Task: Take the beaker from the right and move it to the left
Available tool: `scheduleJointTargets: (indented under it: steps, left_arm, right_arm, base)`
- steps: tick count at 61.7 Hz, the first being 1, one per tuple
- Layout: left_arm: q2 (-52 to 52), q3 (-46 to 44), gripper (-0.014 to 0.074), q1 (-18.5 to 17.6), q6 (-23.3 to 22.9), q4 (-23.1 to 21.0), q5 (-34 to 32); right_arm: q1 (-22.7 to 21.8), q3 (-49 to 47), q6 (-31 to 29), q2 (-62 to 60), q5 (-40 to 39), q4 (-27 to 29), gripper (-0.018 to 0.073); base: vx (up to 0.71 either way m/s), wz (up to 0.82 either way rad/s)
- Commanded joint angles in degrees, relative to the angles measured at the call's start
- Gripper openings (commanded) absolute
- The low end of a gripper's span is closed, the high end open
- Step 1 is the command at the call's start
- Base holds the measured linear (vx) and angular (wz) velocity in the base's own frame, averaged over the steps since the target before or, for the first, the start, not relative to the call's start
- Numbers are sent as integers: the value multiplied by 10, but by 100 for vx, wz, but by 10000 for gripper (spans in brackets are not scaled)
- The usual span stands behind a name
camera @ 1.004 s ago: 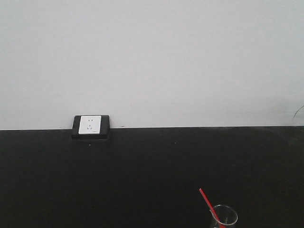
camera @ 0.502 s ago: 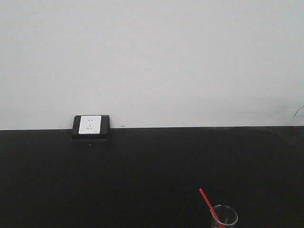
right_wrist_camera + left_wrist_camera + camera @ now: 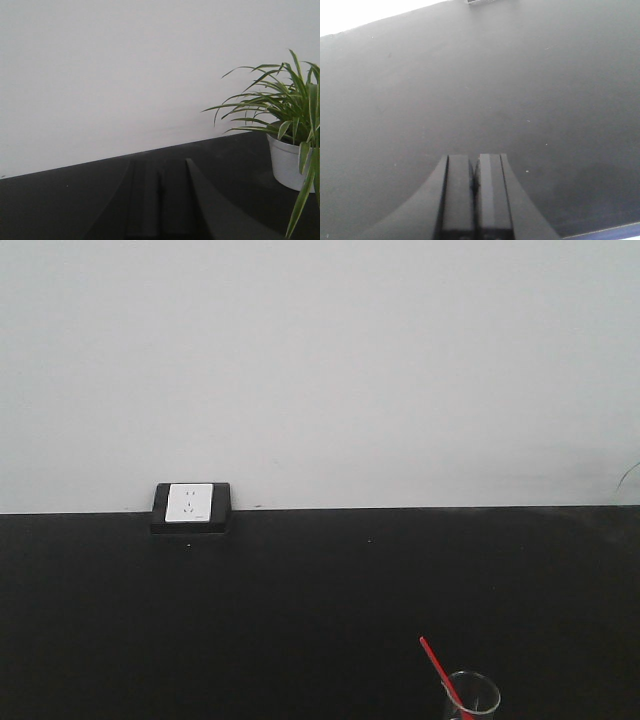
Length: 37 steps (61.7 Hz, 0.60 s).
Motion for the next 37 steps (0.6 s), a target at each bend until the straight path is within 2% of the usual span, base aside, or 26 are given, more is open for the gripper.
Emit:
scheduleJointTargets:
  steps: [1, 14, 22, 25, 32, 37]
  left_arm:
    - [-4, 11, -6, -1, -1, 1, -47]
    - [-4, 11, -6, -1, -1, 1, -47]
    - [-4, 11, -6, -1, -1, 1, -47]
    - [-4, 11, -6, -1, -1, 1, -47]
    - [-4, 11, -6, -1, -1, 1, -47]
    - [-4, 11, -6, -1, -1, 1, -47]
  right_arm:
    - [-4, -22, 0, 27, -82, 6, -6]
    - [-4, -22, 0, 59, -95, 11, 22]
    - [-4, -22, -3, 62, -92, 9, 106]
    - [-4, -22, -3, 62, -92, 9, 152]
    - [-4, -22, -3, 62, -92, 4, 327]
    - [-4, -22, -4, 62, -94, -7, 496]
  base:
    - [0, 0]
    - [0, 0]
    - [0, 0]
    - [0, 0]
    - [0, 0]
    - [0, 0]
